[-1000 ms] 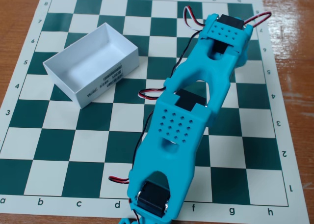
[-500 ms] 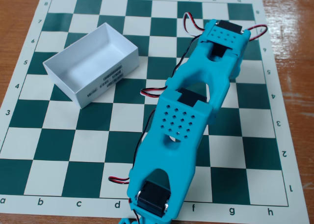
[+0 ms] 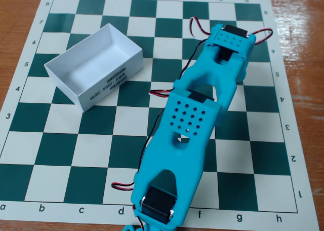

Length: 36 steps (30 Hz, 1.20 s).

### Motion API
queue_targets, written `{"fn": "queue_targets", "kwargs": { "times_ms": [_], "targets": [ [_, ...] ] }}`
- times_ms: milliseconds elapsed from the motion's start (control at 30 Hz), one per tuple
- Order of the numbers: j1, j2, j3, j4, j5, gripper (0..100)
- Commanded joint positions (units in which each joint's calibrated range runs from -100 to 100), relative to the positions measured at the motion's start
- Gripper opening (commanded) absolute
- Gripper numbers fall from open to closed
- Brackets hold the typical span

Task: Grab the toy horse and put it in the box.

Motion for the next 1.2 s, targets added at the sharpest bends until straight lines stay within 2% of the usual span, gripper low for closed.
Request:
{"fn": "queue_targets", "kwargs": {
  "times_ms": [0,100,167,200,433,700,933,1167],
  "targets": [
    [0.3,0.17,-3.41,-0.75,0.07,17],
    [0.51,0.52,-3.59,-0.75,0.07,14],
    [0.66,0.52,-3.59,-0.83,-0.13,2],
    [0.66,0.35,-3.59,-0.83,-0.13,0],
    [0.3,-2.75,-0.86,-0.66,0.07,0],
    [-3.77,-13.55,7.97,-1.83,1.73,0],
    [-11.99,-25.32,17.44,-3.82,3.39,0],
    [-22.77,-31.07,19.35,-4.73,6.86,0]
  ]
}}
